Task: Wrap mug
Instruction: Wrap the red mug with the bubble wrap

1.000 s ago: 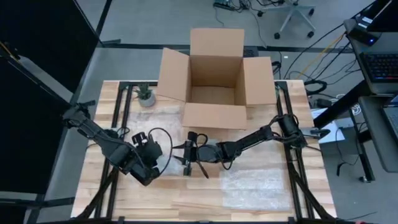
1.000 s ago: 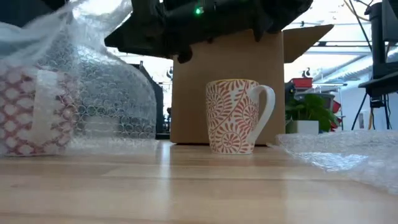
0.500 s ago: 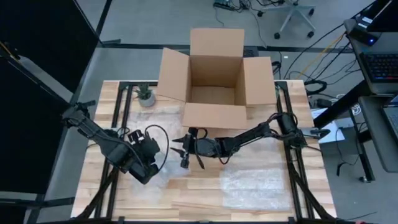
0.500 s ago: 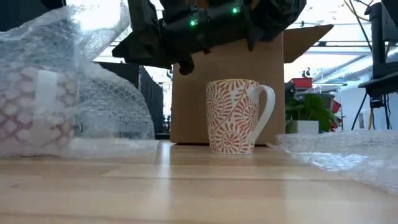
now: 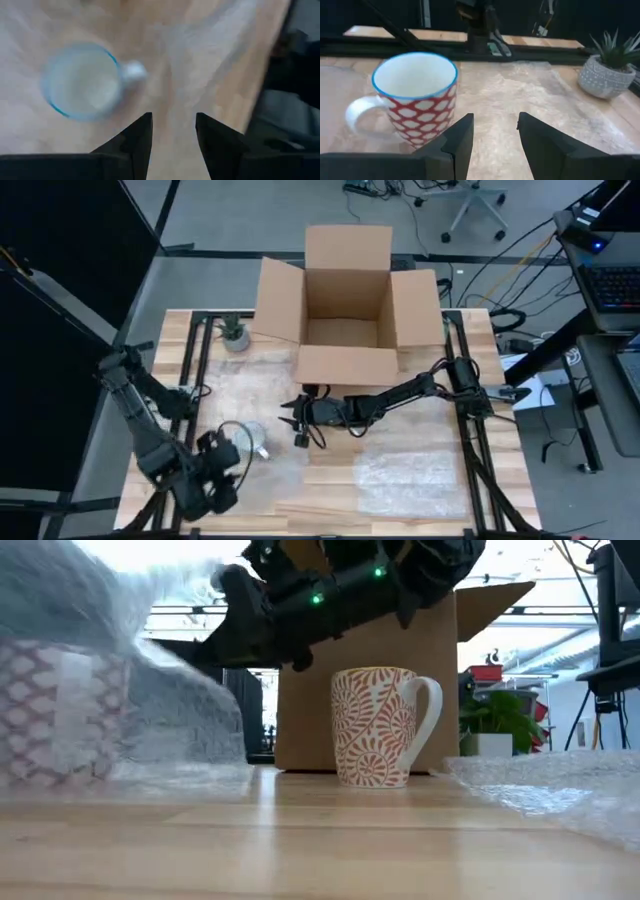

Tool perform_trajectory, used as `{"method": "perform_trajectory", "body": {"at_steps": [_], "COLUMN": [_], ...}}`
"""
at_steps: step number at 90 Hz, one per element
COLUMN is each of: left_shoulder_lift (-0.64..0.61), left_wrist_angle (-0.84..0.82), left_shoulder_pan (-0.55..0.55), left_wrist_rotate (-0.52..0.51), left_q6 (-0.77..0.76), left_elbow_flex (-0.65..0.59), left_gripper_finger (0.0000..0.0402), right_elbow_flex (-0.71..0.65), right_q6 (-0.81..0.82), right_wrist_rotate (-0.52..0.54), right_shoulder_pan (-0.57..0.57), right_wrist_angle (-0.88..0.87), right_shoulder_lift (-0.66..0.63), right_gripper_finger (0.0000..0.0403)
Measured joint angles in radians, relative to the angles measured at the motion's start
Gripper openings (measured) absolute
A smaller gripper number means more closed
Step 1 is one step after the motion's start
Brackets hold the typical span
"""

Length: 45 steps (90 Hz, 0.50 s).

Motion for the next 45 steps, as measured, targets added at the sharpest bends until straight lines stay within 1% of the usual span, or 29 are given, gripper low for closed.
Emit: {"method": "perform_trajectory", "body": {"at_steps": [12, 28, 38, 45], "left_shoulder_lift": [0.121, 0.285, 0.362, 0.406], "left_wrist_angle": [0.158, 0.366, 0.471, 0.514], "left_shoulder_pan": [-0.042, -0.047, -0.048, -0.053], "left_wrist_rotate": [0.084, 0.170, 0.237, 0.255], "left_q6": [-0.004, 0.046, 0.049, 0.048], "left_elbow_flex": [-0.026, -0.026, -0.026, -0.026], "left_gripper_finger": [0.0139, 0.0139, 0.0139, 0.0139], "right_elbow_flex": [0.000, 0.000, 0.000, 0.000], "right_q6": [0.001, 0.000, -0.001, -0.001], "right_wrist_rotate": [0.001, 0.000, 0.000, 0.001], "right_shoulder_pan": [0.009, 0.044, 0.067, 0.083], "right_wrist_angle": [-0.030, -0.039, -0.040, -0.051], "right_shoulder_lift": [0.000, 0.000, -0.001, -0.002], "right_gripper_finger": [0.0141, 0.0141, 0.0141, 0.0141]}}
